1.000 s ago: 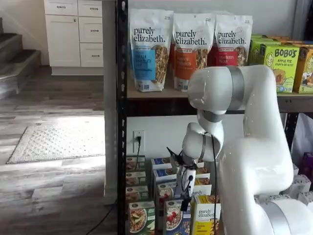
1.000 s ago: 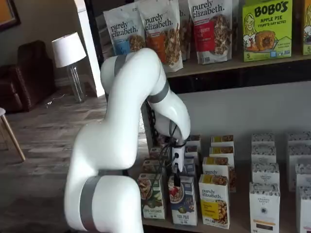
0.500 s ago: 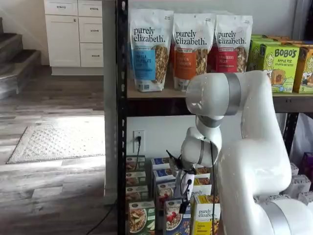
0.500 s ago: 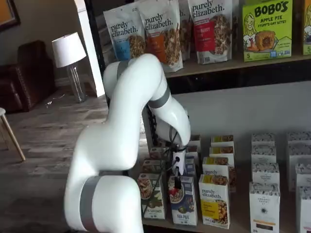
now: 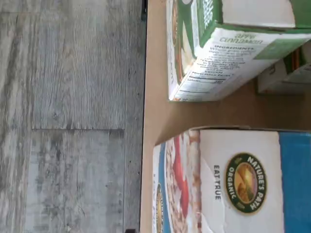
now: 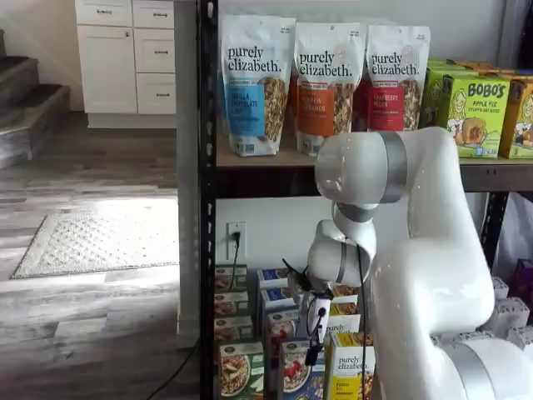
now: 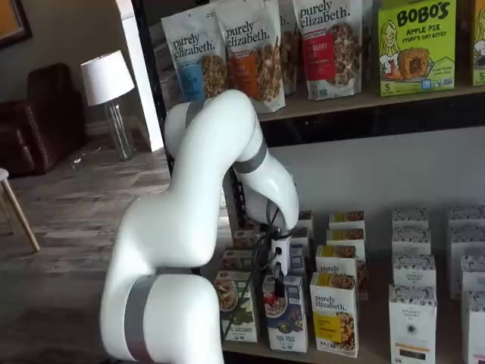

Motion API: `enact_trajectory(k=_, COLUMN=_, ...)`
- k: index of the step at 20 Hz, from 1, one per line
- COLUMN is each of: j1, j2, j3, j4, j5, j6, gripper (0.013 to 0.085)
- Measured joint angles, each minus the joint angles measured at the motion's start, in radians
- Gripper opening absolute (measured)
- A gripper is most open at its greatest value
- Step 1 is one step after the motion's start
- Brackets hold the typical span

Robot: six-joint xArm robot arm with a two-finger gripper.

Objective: Pick up the blue and white box that is on the bottom shelf, the second box from the left

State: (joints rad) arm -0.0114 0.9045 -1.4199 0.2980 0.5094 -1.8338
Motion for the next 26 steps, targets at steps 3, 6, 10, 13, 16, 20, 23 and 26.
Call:
enact_trajectory(k=3, j1=-0.001, j2=0.006, j3=-0.009, j4=0.005, j5=0.004, j6=-0.005, gripper=0.085)
enact_trajectory(k=6, j1=-0.002, j2=0.008, j3=-0.018, j4=0.03, j5=0.015, j6=-0.025, gripper=0.085)
enact_trajectory(k=10, j1=-0.001, j2=0.005, j3=-0.029, j4=0.051, j5=0.03, j6=-0.04, gripper=0.085)
enact_trajectory(k=13, j1=0.0, j2=0.009, j3=-0.037, j4=0.033, j5=0.027, j6=-0.023, gripper=0.085)
enact_trajectory(k=16, j1=0.001, j2=0.023, j3=-0.053, j4=0.013, j5=0.029, j6=-0.005, gripper=0.085)
enact_trajectory(k=20, j1=0.001, j2=0.048, j3=-0.081, j4=-0.024, j5=0.042, j6=0.027, gripper=0.085)
enact_trajectory(k=23, j1=0.003, j2=0.066, j3=-0.099, j4=-0.052, j5=0.057, j6=0.053, gripper=0.085)
enact_trajectory(k=26, j1=0.004, j2=0.08, j3=-0.111, j4=-0.079, j5=0.065, j6=0.076, gripper=0.085)
